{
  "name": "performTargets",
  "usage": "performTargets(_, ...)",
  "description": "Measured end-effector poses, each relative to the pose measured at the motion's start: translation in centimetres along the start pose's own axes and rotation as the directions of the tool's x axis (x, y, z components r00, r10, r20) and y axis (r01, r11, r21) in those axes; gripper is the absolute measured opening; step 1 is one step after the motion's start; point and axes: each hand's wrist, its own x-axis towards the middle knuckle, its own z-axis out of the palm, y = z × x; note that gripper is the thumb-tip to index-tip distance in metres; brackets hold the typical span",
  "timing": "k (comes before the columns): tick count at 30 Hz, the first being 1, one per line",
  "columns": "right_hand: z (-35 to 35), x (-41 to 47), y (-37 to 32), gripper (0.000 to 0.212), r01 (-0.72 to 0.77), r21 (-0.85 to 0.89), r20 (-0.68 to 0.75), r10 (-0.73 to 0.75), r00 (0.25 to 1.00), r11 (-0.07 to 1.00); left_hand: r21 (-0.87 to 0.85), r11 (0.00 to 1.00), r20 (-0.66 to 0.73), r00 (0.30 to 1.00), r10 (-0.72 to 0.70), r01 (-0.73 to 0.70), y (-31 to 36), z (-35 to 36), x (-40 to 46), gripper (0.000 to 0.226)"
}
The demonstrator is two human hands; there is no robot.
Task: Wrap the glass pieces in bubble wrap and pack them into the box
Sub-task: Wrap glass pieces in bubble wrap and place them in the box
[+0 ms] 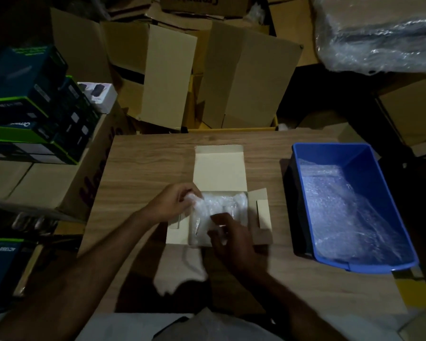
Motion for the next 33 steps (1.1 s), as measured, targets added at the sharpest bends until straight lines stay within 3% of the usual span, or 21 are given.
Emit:
performTargets(4, 3.0, 0.4, -0.4, 0.022, -0.106, 0.000, 0.032, 0.106, 0.994, 0.994, 0.465, 0.880, 0.003, 0.994, 0.109, -0.098, -0.7, 0.5, 3.0, 0.031)
performTargets(8, 5.0, 0.6, -0.4, 0.028, -0.096, -0.083, 0.151, 0.107, 0.983, 0.992, 0.691, 0.701, 0.080, 0.983, 0.166, -0.175, -2.0, 1.2, 4.6, 0.023)
performTargets(13, 5.4, 0.2, -0.1, 0.041, 0.087, -0.293, 0.282, 0.000, 0.959, 0.952, 0.759, 0.609, 0.192, 0.973, 0.129, -0.230, -2.6, 1.3, 3.9, 0.014)
performTargets(17, 4.7, 0.6, 0.2, 0.028, 0.069, -0.187, 0.308, -0.008, 0.951, 0.980, 0.773, 0.602, 0.280, 0.959, -0.045, -0.198, -3.3, 0.5, 2.2, 0.054)
performTargets(20, 3.5, 1.0, 0.7, 0.014, -0.040, -0.139, 0.212, 0.069, 0.975, 0.989, 0.772, 0.612, 0.275, 0.958, -0.083, -0.169, -3.6, 0.9, 0.8, 0.088)
performTargets(24, 1.7, 2.4, 1.9, 0.013, -0.097, -0.183, 0.012, 0.101, 0.995, 0.978, 0.780, 0.610, 0.193, 0.981, -0.018, -0.142, -4.2, 1.9, 0.0, 0.095)
performTargets(26, 0.7, 4.2, 2.4, 0.029, 0.020, -0.292, 0.133, 0.020, 0.991, 0.956, 0.780, 0.615, 0.145, 0.989, -0.006, -0.111, -4.2, 2.4, -0.2, 0.091)
performTargets(29, 0.1, 7.1, 2.8, 0.047, 0.216, -0.405, 0.411, -0.034, 0.911, 0.889, 0.787, 0.617, 0.040, 0.998, -0.042, -0.005, -3.4, 3.4, -0.3, 0.086)
performTargets(33, 0.2, 9.2, 2.8, 0.052, 0.302, -0.415, 0.573, -0.012, 0.820, 0.858, 0.692, 0.685, -0.178, 0.973, -0.146, 0.230, -1.9, 4.8, -2.2, 0.087)
